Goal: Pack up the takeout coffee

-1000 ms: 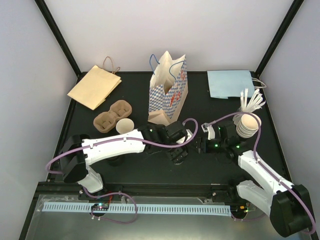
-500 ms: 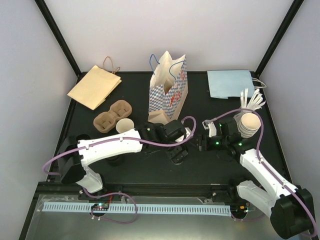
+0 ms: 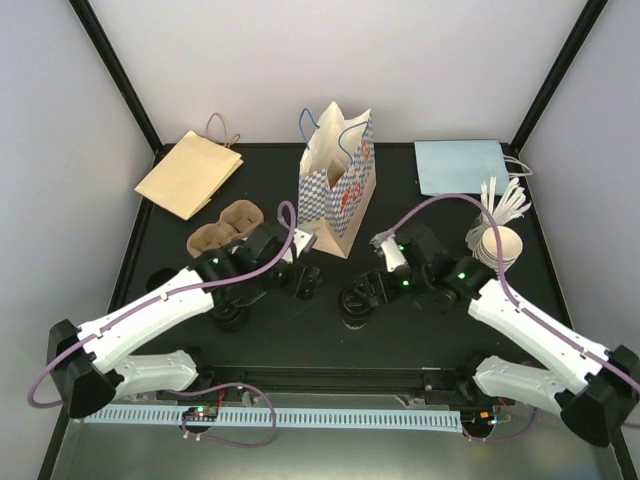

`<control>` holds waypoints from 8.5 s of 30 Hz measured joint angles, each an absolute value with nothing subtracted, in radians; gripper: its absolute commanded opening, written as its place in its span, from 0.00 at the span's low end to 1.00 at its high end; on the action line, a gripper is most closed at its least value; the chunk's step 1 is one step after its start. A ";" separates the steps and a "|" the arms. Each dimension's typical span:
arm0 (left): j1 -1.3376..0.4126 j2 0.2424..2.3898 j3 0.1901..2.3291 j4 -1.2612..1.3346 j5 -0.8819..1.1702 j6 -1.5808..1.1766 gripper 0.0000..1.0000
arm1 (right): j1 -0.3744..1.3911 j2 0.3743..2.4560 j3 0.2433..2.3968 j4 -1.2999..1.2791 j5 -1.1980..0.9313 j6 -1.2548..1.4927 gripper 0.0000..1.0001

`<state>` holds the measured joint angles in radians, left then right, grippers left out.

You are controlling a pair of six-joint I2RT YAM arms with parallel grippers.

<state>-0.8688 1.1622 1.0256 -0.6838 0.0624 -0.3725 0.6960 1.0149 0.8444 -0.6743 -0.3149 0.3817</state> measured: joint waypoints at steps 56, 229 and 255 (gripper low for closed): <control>-0.730 0.982 0.842 -0.631 0.117 -0.427 0.94 | 1.100 1.451 1.144 -0.989 0.184 0.429 0.80; -0.839 1.192 1.344 -0.644 0.072 0.262 0.02 | 1.364 1.144 1.119 -0.883 0.362 0.117 0.65; -0.911 1.075 1.216 -0.611 0.033 0.297 0.02 | 1.570 1.196 0.811 -0.513 0.657 -0.022 0.64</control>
